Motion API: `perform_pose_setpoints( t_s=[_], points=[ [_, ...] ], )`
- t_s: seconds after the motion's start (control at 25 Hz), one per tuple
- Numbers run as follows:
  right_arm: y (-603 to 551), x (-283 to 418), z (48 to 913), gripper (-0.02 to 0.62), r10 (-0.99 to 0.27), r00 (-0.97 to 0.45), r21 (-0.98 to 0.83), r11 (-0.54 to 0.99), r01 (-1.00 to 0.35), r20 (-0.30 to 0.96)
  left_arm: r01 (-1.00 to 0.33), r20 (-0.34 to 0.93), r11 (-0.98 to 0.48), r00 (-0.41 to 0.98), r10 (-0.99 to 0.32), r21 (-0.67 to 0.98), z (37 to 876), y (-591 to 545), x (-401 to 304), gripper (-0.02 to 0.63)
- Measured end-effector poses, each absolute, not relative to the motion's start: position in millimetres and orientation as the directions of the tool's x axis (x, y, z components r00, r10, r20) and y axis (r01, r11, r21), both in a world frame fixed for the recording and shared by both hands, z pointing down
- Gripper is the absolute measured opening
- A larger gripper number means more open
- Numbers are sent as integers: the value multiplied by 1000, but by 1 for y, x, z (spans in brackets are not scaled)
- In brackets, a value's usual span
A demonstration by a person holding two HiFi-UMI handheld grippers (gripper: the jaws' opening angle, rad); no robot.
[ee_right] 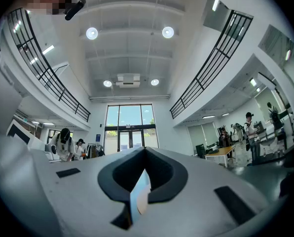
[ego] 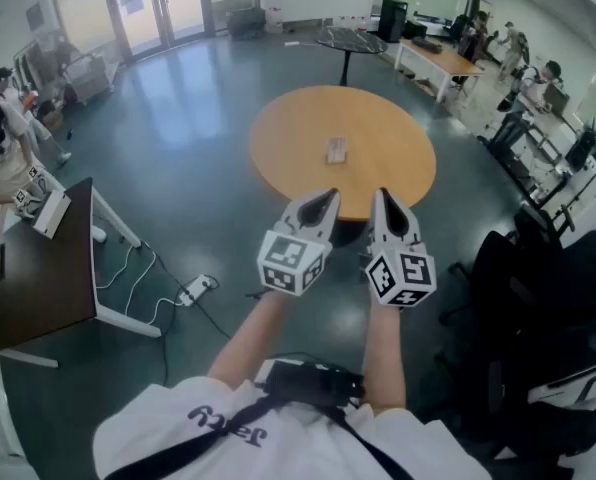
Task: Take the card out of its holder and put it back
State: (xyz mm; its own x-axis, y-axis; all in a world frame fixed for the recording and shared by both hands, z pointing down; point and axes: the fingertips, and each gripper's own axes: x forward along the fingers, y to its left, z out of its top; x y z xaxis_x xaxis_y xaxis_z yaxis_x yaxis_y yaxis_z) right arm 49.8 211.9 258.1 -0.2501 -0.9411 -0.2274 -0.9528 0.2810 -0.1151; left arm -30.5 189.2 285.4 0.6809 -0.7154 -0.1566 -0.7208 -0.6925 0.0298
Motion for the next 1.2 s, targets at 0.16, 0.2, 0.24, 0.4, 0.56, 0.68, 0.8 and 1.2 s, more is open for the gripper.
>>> perform_pose_setpoints(
  t_s=[0.16,0.2,0.24,0.4,0.56,0.68,0.8,1.2],
  points=[
    [218,64,265,3,-944,-253,-111,280,-953,-210,-727,-151,-685,672,-725,46,291,192,-17,9],
    [220,68,267,3,-945,-252,-111,279,-954,-206,-728,-149,-684,672,-726,49,293,193,-13,9],
    [221,73,268,3,-947,-250,-111,276,-955,-203,-728,-147,-684,672,-726,51,296,193,-8,9],
    [224,89,277,3,-952,-245,-81,263,-961,-181,-725,-124,-687,677,-725,58,310,192,13,9],
    [222,96,287,5,-957,-248,-58,259,-964,-152,-723,-96,-688,682,-725,62,322,194,25,9],
    [217,94,292,5,-950,-273,-95,289,-953,-152,-733,-90,-678,672,-735,57,325,193,24,9],
    [209,88,300,5,-947,-293,-114,308,-944,-134,-751,-81,-658,654,-752,53,330,188,16,9],
    [146,92,324,5,-945,-318,-112,325,-939,-76,-772,-74,-632,627,-775,74,343,122,16,9]
  ],
)
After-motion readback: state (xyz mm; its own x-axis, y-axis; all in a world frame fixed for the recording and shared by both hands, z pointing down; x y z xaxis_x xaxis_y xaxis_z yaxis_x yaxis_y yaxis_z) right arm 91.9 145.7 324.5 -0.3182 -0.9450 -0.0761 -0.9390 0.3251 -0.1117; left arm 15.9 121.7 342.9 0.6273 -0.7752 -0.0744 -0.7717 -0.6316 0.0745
